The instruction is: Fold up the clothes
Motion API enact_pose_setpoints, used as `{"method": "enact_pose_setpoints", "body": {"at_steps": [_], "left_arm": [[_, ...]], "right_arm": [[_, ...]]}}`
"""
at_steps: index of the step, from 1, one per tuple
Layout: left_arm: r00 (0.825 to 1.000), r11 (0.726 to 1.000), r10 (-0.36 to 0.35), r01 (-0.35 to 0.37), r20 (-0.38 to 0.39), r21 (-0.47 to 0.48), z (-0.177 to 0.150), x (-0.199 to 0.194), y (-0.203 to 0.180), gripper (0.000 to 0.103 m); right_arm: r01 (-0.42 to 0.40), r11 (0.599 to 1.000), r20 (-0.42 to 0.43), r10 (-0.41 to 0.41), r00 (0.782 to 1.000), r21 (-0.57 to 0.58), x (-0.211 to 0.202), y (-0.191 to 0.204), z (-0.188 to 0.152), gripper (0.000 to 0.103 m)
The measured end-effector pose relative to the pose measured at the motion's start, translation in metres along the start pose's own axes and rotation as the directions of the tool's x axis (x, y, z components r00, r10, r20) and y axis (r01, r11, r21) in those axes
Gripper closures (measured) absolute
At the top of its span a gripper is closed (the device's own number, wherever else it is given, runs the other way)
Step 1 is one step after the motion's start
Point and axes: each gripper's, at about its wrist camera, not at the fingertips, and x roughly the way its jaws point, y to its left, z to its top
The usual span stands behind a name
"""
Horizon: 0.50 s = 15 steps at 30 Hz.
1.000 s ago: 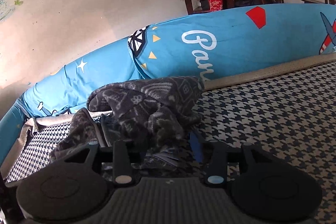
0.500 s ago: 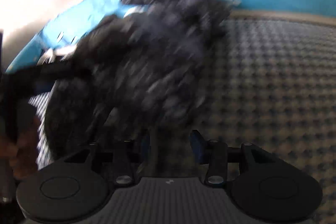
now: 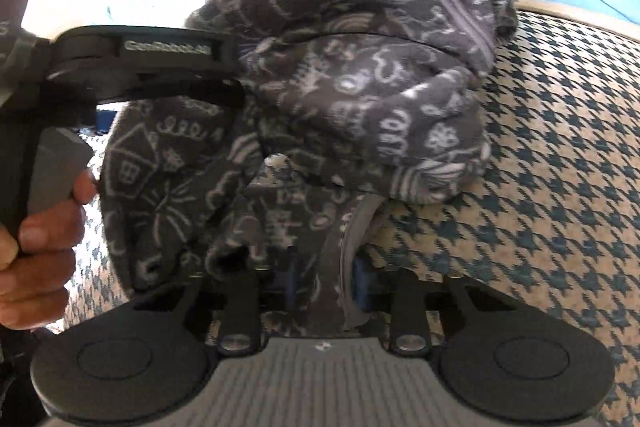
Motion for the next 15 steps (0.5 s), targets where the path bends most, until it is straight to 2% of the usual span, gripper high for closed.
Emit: {"method": "enact_pose_setpoints", "body": {"at_steps": [6,15], "left_arm": [[1.0,1.0,0.02,-0.02,-0.003,-0.012,0.003,0.005,0.008,0.0],[0.998,0.997,0.057,-0.056,0.035,-0.046,0.03,0.005,0.023,0.0]], "right_arm": [[-0.081,0.996,0.013,0.081,0.997,-0.025,0.008,0.017,0.002,0.084],[-0.236,0.972,0.058,0.236,0.97,-0.008,0.021,0.049,0.018,0.084]]}}
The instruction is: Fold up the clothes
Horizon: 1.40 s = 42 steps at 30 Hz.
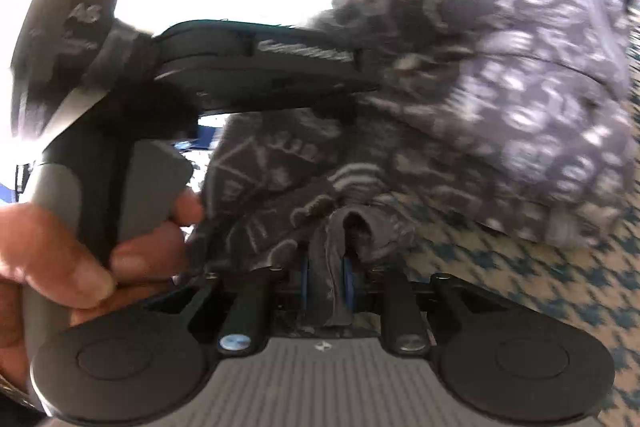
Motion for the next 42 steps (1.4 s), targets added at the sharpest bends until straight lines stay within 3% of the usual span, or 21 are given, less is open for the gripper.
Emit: {"method": "enact_pose_setpoints", "body": {"at_steps": [8,13,18,23,30,37,42], "left_arm": [[0.999,0.995,0.041,-0.039,0.018,-0.087,0.017,0.001,0.031,0.0],[1.0,0.993,-0.011,0.014,0.029,-0.114,0.015,-0.007,0.035,0.0],[0.998,0.996,-0.044,0.047,0.05,-0.069,0.011,-0.018,0.022,0.0],[0.996,0.996,-0.063,0.067,0.064,-0.06,0.007,-0.025,0.016,0.0],[0.994,0.996,-0.078,0.08,0.077,-0.032,-0.002,-0.032,0.006,0.0],[0.987,0.987,-0.151,0.148,0.057,0.054,-0.019,-0.036,-0.024,0.0],[0.975,0.966,-0.221,0.217,0.015,0.138,-0.035,-0.036,-0.053,0.0]], "right_arm": [[-0.037,0.999,0.01,0.037,0.999,0.009,0.013,0.013,0.014,0.083],[0.007,0.998,-0.052,-0.01,0.999,-0.061,0.017,0.032,0.022,0.072],[0.081,0.989,-0.042,-0.087,0.995,-0.123,-0.004,0.022,0.025,0.058],[0.156,0.979,-0.005,-0.158,0.987,-0.133,-0.037,0.005,0.024,0.055],[0.231,0.969,0.065,-0.226,0.972,-0.085,-0.075,-0.028,0.034,0.054],[0.309,0.951,0.156,-0.305,0.939,-0.002,-0.091,-0.052,0.059,0.054],[0.334,0.94,0.211,-0.34,0.916,0.066,-0.112,-0.069,0.074,0.049]]}}
